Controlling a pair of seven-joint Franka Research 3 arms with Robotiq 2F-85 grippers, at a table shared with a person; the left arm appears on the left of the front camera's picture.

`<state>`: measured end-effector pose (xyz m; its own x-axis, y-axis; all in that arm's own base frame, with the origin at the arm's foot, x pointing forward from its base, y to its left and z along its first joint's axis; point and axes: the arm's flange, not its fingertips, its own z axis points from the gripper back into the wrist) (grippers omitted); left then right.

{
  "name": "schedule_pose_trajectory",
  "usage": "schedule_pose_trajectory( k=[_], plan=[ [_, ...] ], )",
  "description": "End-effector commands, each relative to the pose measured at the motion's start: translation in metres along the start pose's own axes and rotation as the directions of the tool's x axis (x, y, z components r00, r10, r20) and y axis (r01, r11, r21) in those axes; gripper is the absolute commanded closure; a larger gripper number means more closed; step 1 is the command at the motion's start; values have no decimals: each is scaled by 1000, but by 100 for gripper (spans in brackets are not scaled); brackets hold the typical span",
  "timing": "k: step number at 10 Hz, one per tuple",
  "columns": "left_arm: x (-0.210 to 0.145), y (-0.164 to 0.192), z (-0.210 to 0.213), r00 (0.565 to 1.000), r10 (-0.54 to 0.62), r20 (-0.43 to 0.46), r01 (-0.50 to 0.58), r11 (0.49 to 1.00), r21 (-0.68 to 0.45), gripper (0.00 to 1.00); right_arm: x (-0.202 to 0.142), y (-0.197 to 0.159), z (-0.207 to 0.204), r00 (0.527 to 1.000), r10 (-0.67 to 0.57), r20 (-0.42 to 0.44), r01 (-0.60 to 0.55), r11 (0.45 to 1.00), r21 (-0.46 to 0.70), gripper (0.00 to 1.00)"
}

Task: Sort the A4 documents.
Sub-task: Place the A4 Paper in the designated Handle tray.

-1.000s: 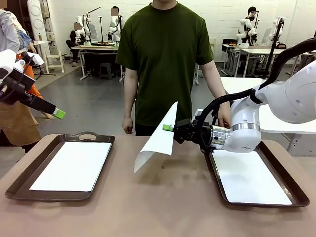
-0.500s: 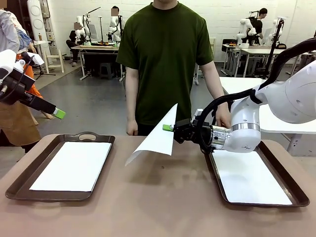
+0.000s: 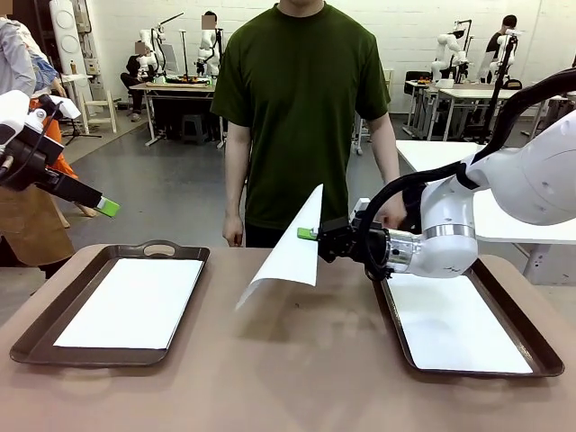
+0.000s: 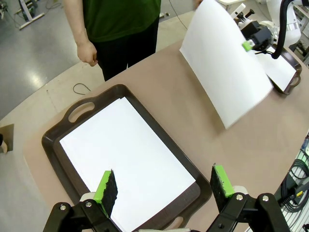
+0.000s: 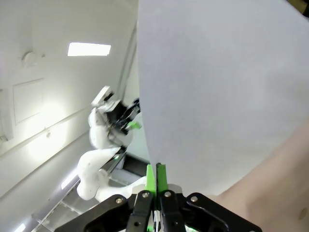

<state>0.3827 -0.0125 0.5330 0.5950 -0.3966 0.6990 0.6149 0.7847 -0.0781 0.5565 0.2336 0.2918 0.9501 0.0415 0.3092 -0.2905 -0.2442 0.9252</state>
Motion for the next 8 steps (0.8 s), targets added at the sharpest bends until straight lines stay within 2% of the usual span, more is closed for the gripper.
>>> schedule_pose_trajectory(
  k=[1,2,3,4,6,8],
  plan=[
    [-2,0,-1,1000,-19,2,19,1000,-2,0,-38,55,19,984,11,-177,6,996,94,99],
    [-2,0,-1,1000,-19,2,19,1000,-2,0,-53,80,29,972,31,-235,-20,999,49,99],
    [-2,0,-1,1000,-19,2,19,1000,-2,0,-64,104,41,963,19,-270,-9,999,39,99],
    [-2,0,-1,1000,-19,2,19,1000,-2,0,-71,120,53,954,-15,-300,8,1000,-26,99],
    [-2,0,-1,1000,-19,2,19,1000,-2,0,-80,136,80,947,-57,-316,30,996,-88,99],
    [-2,0,-1,1000,-19,2,19,1000,-2,0,-87,135,106,949,-95,-299,47,986,-162,99]
  ],
)
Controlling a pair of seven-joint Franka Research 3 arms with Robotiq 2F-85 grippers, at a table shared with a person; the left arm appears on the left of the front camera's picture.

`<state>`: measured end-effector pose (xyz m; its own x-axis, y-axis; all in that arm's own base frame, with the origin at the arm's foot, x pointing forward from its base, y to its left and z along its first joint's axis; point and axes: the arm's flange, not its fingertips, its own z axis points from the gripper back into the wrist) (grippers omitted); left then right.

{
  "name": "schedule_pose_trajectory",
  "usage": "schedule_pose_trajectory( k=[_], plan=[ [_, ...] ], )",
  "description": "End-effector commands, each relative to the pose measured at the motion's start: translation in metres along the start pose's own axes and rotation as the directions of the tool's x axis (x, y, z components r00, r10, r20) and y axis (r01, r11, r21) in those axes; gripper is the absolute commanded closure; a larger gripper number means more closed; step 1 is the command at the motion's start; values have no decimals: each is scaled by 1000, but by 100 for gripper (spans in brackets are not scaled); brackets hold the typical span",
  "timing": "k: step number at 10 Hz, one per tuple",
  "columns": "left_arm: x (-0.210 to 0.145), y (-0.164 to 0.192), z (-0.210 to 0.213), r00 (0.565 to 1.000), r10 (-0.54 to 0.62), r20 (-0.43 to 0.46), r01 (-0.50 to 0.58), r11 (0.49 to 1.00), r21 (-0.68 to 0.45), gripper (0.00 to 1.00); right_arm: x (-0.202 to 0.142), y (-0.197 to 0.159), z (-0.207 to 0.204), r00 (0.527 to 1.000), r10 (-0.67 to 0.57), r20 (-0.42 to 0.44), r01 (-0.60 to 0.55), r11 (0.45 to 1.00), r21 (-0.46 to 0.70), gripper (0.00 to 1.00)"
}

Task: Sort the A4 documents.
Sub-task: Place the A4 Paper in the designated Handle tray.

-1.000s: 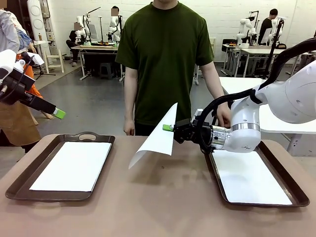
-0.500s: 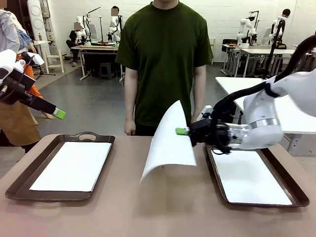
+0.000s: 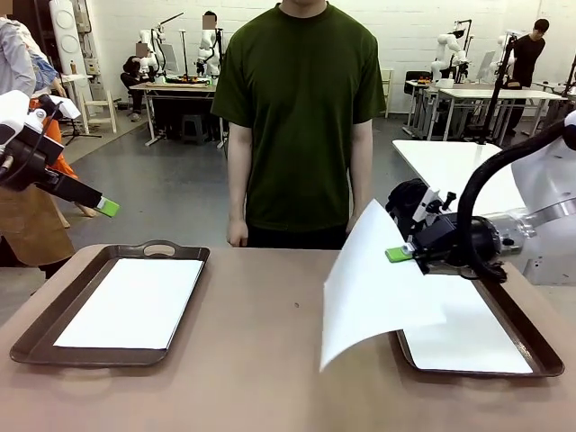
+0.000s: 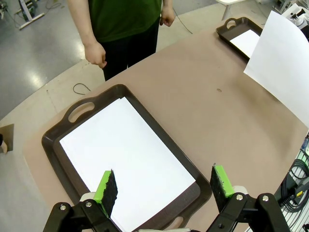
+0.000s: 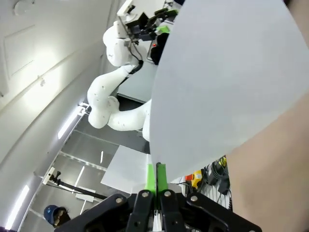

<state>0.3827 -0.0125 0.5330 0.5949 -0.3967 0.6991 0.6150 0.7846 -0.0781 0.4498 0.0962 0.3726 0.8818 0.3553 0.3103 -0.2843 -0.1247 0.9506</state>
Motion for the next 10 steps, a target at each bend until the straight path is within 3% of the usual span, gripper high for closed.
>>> schedule_pose_trajectory(
  k=[1,5,10],
  plan=[
    [-2,0,-1,1000,-19,1,19,1000,-2,0,-13,-7,11,999,-46,-1,46,997,-57,99],
    [-2,0,-1,1000,-19,1,19,1000,-2,0,-35,3,56,999,27,-33,-33,981,-190,99],
    [-2,0,-1,1000,-19,1,19,1000,-2,0,-48,2,107,996,27,84,5,933,-359,99]
  ],
)
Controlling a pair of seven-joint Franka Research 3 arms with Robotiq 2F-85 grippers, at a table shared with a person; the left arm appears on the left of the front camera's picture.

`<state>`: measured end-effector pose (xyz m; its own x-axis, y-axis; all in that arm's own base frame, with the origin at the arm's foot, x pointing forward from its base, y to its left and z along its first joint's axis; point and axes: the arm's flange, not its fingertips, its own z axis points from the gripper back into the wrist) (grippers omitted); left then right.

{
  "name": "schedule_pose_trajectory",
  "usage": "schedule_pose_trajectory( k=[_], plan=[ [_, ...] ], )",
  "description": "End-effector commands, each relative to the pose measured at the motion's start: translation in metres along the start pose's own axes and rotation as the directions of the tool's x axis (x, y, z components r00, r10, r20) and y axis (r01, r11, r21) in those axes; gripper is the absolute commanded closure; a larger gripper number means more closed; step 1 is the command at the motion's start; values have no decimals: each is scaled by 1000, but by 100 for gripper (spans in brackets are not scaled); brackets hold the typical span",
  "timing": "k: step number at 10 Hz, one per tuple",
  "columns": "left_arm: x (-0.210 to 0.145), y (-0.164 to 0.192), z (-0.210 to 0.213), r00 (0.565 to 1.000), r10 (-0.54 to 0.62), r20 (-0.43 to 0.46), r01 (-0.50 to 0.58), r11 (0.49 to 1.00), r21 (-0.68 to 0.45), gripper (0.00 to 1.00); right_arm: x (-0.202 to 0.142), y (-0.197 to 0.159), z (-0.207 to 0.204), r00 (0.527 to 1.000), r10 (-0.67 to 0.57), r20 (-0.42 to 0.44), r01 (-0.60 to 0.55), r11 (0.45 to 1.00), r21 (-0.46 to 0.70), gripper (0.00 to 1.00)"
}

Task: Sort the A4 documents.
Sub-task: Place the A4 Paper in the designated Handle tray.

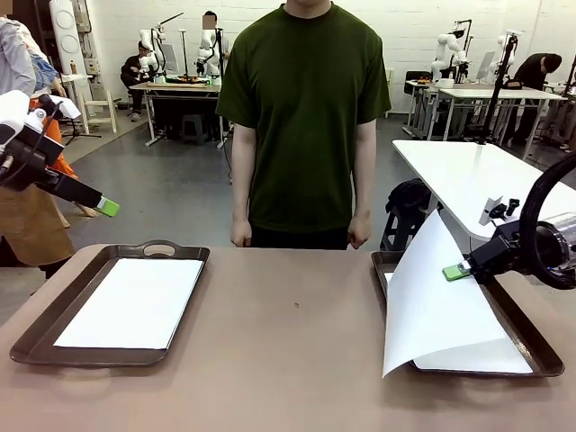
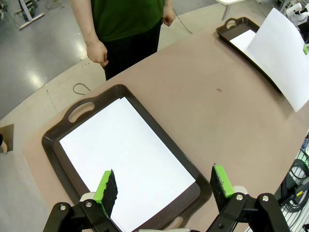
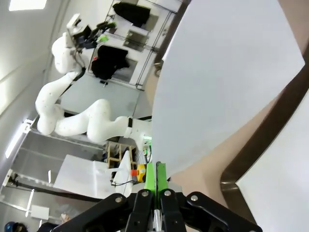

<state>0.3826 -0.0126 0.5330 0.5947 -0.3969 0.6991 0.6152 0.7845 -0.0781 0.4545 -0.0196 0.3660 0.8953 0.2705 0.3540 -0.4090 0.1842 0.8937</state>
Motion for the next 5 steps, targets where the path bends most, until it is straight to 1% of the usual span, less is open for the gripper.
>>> schedule_pose_trajectory(
  k=[1,5],
  plan=[
    [-2,0,-1,1000,-18,1,18,1000,-2,0,-11,-9,7,998,-57,-1,57,998,-37,99],
    [-2,0,-1,1000,-18,1,18,1000,-2,0,-25,-30,31,977,-213,14,213,972,-102,99]
  ],
)
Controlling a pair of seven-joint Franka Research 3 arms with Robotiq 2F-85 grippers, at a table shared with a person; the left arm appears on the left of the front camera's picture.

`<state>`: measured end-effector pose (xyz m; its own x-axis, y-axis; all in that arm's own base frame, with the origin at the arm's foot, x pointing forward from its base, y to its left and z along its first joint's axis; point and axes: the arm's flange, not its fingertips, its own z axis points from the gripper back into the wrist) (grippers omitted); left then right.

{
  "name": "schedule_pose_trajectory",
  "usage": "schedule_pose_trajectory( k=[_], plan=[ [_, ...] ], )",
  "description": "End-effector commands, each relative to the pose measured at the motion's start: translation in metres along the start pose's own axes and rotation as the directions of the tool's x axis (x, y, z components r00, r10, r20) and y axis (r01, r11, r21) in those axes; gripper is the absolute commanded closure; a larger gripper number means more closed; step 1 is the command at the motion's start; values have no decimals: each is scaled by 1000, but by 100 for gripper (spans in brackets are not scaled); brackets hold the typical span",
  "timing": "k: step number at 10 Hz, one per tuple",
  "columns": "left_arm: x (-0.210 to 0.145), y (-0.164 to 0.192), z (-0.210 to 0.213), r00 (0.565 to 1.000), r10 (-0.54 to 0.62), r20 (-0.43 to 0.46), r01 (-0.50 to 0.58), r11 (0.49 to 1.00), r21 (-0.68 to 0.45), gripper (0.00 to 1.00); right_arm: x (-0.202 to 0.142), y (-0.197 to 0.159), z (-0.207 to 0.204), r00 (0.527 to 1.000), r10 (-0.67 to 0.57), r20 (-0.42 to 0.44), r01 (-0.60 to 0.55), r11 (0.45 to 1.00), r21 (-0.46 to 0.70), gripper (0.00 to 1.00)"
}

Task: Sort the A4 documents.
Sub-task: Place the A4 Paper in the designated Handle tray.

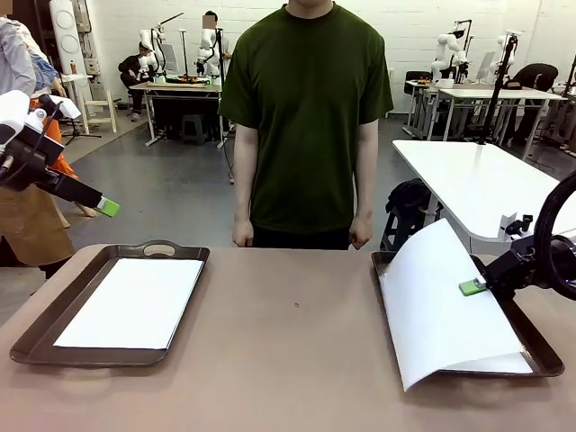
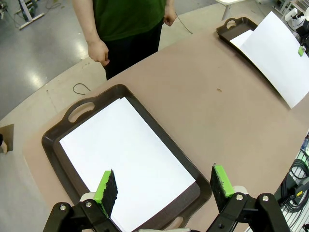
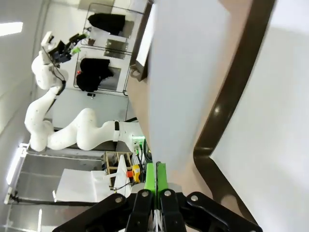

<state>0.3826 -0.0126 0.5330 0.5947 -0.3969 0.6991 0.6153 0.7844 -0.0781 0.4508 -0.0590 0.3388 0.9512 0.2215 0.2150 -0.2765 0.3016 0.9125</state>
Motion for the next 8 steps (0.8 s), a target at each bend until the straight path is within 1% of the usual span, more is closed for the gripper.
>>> schedule_pose_trajectory(
  k=[1,5,6,7,8],
  plan=[
    [-2,0,-1,1000,-18,1,18,1000,-2,0,-5,-6,7,995,-97,-1,96,995,-38,99],
    [-2,0,-1,1000,-18,1,18,1000,-2,0,-17,-13,21,972,-220,81,231,959,-166,99],
    [-2,0,-1,1000,-18,1,18,1000,-2,0,-17,-17,22,958,-278,73,287,942,-173,99],
    [-2,0,-1,1000,-18,1,18,1000,-2,0,-14,-21,23,946,-318,71,325,923,-204,99],
    [-2,0,-1,1000,-18,1,18,1000,-2,0,-9,-26,23,938,-337,83,347,910,-225,99]
  ],
)
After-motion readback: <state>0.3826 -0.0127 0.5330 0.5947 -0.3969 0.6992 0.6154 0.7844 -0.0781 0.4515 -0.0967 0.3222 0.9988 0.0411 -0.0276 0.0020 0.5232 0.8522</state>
